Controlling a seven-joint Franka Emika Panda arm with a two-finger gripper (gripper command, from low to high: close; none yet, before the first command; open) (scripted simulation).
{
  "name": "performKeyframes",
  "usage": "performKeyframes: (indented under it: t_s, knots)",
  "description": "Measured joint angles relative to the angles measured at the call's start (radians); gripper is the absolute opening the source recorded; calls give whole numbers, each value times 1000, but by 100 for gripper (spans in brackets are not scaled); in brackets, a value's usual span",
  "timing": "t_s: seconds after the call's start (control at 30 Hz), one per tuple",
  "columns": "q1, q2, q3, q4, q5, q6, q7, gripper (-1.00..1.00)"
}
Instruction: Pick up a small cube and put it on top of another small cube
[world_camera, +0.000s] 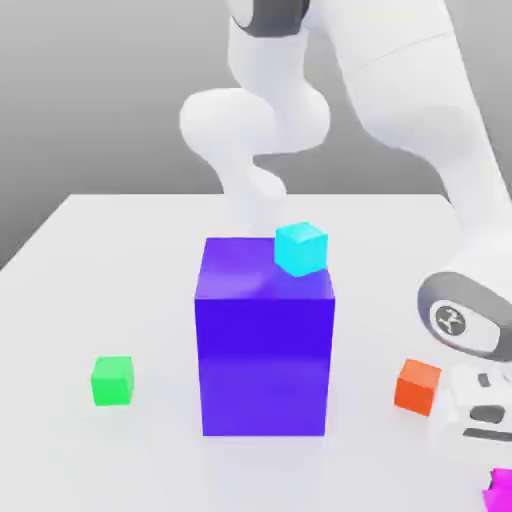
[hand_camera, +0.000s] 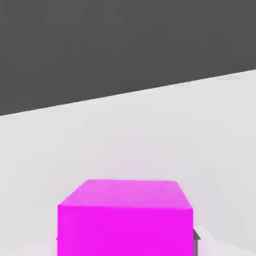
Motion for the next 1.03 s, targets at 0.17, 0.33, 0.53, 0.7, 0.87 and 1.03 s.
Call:
performKeyframes:
  t_s: [0.17, 0.33, 0.53, 0.7, 0.87, 1.03]
  knots:
    - [-134, -110, -31, -84, 57, -12, -78, -100]
    - [-282, -233, -112, -223, 114, 7, -116, -100]
    - [-463, -415, -250, -418, 212, 46, -177, -100]
    - [-699, -630, -404, -640, 321, 75, -212, -100]
    - [-715, -541, -430, -686, 357, 204, -211, -100]
    - [-723, -442, -419, -682, 373, 299, -222, 100]
